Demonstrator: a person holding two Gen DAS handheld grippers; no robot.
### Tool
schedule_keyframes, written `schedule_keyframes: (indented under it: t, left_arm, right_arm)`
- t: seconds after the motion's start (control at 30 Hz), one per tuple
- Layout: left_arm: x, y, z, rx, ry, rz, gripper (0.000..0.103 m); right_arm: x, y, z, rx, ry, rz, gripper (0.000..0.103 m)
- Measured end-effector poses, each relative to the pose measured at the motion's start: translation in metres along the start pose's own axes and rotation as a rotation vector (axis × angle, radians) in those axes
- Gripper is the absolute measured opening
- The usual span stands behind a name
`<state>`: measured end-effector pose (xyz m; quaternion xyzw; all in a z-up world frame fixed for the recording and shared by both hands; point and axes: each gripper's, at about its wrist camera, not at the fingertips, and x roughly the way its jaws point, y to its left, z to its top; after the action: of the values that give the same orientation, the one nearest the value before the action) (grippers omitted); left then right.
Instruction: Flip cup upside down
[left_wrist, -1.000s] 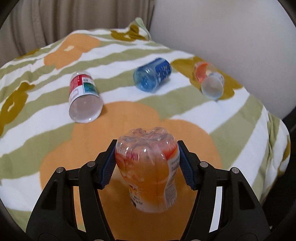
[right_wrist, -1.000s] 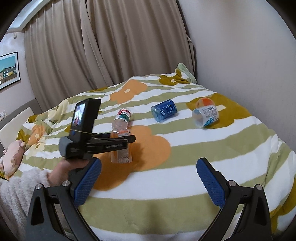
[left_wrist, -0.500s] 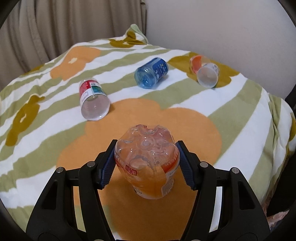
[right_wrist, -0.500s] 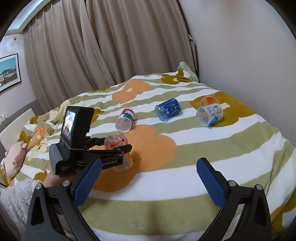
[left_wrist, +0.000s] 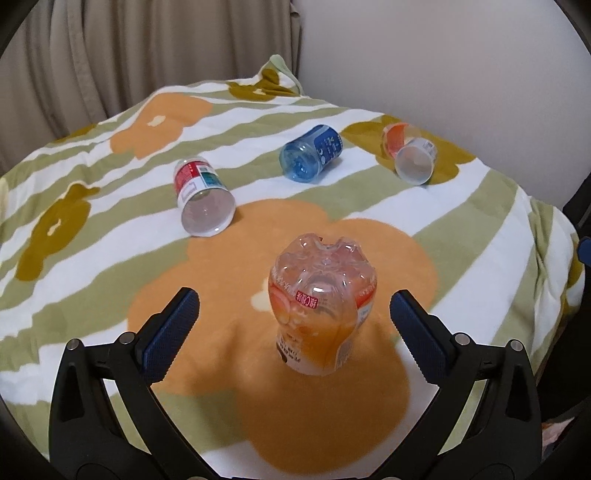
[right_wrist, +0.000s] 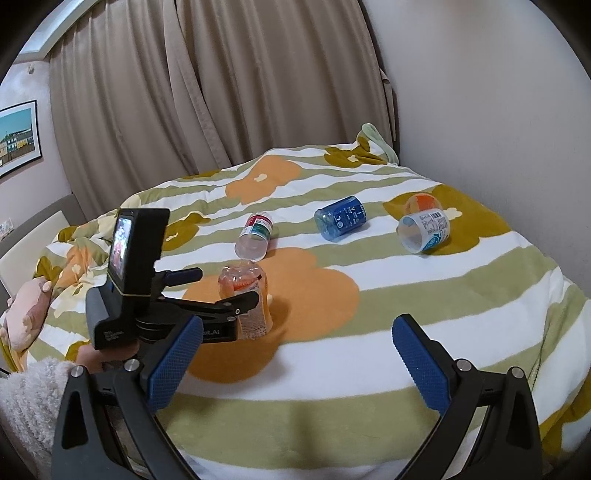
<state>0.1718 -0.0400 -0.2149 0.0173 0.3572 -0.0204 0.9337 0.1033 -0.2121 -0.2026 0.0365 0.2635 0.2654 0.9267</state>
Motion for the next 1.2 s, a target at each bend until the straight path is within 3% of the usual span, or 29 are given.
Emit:
schedule_keyframes:
  t: [0.23, 0.47, 0.63, 0.73, 0.87, 1.2]
  left_arm:
    - [-0.060, 0.014, 0.009, -0.020, -0.058, -0.024, 0.103]
    - [-0.184, 0.015, 0.037, 0.016, -0.328, 0.002, 0.103]
    - [-0.240, 0.013, 0.034, 0.013, -0.427, 0.002, 0.103]
    - [-0.257, 0.014, 0.027, 0.003, -0.467, 0.001, 0.103]
    - [-0.264, 0.020, 0.018, -0.023, -0.495, -0.016, 0.103]
    - [-0.267, 0.020, 0.011, -0.025, -0.504, -0.021, 0.103]
  right_arm:
    - [-0.033, 0.020, 0.018, 0.015, -0.080, -0.055, 0.103]
    - [-0.100, 0.054, 0.053, 0.015, -0.319, -0.195, 0.102]
    - [-0.116, 0.071, 0.065, -0.024, -0.296, -0.292, 0.102]
    - [-0.128, 0.076, 0.062, -0.008, -0.332, -0.328, 0.102]
    - [-0.135, 0.083, 0.056, -0.043, -0.344, -0.439, 0.102]
    - [-0.144, 0.075, 0.047, 0.004, -0.340, -0.478, 0.102]
